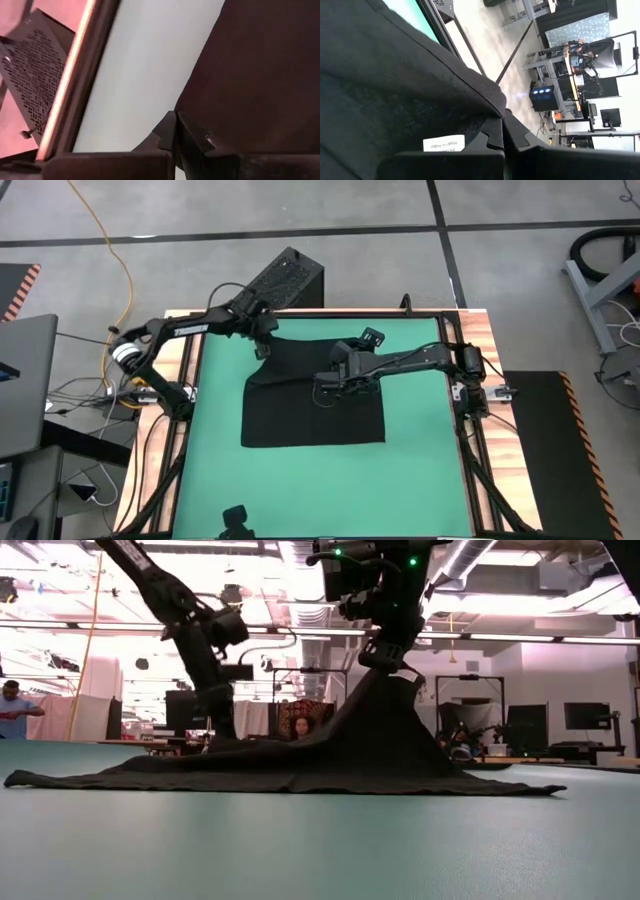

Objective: Roll towel
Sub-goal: Fold the black towel

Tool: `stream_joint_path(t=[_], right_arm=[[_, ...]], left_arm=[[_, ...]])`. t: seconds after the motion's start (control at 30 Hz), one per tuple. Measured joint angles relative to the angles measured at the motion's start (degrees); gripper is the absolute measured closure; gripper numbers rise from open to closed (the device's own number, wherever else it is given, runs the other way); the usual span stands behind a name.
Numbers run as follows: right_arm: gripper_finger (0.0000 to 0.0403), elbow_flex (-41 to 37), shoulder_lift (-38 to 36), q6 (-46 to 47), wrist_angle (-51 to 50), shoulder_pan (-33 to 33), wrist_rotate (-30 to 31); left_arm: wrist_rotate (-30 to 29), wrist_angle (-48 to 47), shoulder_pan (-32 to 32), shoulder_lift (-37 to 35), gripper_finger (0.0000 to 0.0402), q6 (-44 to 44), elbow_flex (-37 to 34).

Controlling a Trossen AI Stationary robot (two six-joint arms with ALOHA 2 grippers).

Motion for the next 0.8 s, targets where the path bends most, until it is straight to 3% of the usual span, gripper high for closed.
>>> stream_joint_path(t=[0.27, 0.57, 0.8], right_arm=[[0.0401, 0.00, 0.00, 0.01, 0.13, 0.11, -0.06], [0.0401, 0.00, 0.00, 0.96, 0.10, 1.81, 0.05], [0.0401, 0.00, 0.00, 0.94, -0.38, 1.44, 0.62]], left_arm=[[1.67, -5.17, -2.46, -7.14, 0.0401, -3.08, 0.00], [-7.98, -13.54, -8.63, -14.30, 0.0401, -4.99, 0.00], [-10.04, -15.21, -10.64, -22.33, 0.0401, -7.37, 0.00]])
